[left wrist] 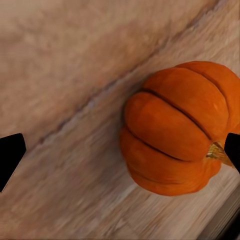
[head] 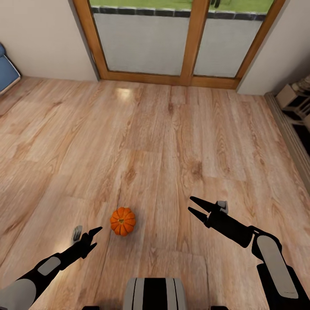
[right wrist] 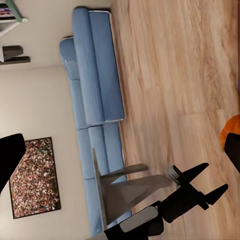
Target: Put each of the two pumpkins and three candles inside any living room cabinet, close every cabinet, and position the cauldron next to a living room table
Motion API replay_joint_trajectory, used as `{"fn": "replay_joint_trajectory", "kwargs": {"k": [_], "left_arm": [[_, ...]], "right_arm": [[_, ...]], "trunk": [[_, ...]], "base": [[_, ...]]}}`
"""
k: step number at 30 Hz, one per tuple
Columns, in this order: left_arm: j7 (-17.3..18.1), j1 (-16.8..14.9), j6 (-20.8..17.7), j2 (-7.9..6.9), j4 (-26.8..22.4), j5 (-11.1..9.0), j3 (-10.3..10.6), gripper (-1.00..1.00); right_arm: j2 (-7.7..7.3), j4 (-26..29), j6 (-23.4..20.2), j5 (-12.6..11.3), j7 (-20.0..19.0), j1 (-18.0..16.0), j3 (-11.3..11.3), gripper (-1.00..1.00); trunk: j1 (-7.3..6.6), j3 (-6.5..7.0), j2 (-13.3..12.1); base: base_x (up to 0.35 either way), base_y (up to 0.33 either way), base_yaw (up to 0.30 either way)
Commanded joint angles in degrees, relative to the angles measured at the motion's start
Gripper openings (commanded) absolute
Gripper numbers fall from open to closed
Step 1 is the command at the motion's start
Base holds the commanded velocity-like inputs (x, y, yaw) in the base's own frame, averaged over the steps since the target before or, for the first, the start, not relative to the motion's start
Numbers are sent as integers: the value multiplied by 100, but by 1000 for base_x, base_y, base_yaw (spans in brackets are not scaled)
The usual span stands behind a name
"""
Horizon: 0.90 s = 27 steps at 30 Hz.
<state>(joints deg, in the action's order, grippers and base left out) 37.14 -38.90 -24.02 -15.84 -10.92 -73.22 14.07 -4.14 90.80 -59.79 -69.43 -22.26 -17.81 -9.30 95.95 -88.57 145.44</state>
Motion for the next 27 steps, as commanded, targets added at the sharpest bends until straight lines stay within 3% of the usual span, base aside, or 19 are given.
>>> {"fn": "replay_joint_trajectory", "kwargs": {"k": [1, 5, 16, 27], "left_arm": [[13, -3, -37, -2, 2, -61, 36, 100], [23, -3, -40, 1, -5, -61, 48, 100], [64, -3, -33, 2, -12, -61, 59, 100], [73, -3, -32, 9, -61, -69, 66, 100]], "right_arm": [[1, -1, -21, 53, -59, -3, -8, 100], [1, -1, -21, 53, -59, -3, -7, 100], [1, -1, -21, 53, -59, -3, -6, 100], [1, -1, -21, 53, -59, -3, -8, 100]], "trunk": [[1, -26, 3], [12, -115, 8], [12, -115, 8], [12, -115, 8]], "base": [[0, 0, 0], [0, 0, 0], [4, 0, 0], [147, 0, 0]]}}
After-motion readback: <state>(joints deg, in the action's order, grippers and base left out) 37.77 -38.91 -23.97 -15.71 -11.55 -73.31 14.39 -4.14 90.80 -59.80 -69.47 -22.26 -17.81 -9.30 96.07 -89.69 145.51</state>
